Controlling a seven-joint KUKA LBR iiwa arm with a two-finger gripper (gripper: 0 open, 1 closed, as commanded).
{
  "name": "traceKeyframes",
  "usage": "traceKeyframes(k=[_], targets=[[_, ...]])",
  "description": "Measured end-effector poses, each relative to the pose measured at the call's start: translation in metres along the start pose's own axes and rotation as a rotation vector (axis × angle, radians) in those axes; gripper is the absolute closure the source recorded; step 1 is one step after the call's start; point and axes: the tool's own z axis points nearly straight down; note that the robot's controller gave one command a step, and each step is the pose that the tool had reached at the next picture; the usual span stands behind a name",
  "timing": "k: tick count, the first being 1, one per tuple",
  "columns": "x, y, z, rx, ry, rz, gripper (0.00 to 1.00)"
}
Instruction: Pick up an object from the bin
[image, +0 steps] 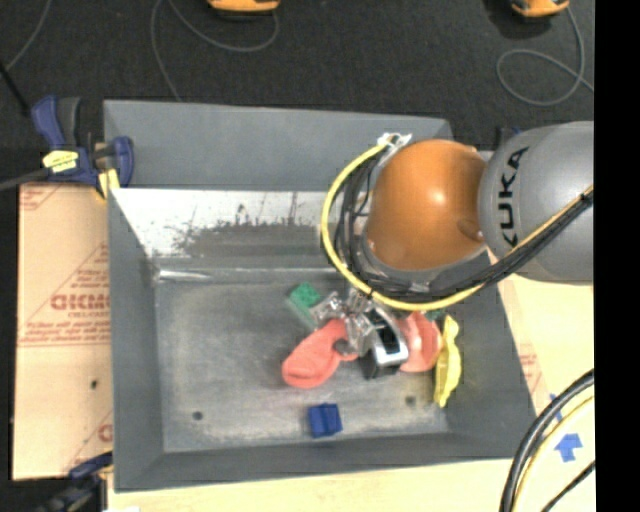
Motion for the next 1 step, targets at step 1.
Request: traceKeyframes(k=[1], targets=[[0.0096,0.0023,-0.1010,0.001,-0.004,0.025,1.00]])
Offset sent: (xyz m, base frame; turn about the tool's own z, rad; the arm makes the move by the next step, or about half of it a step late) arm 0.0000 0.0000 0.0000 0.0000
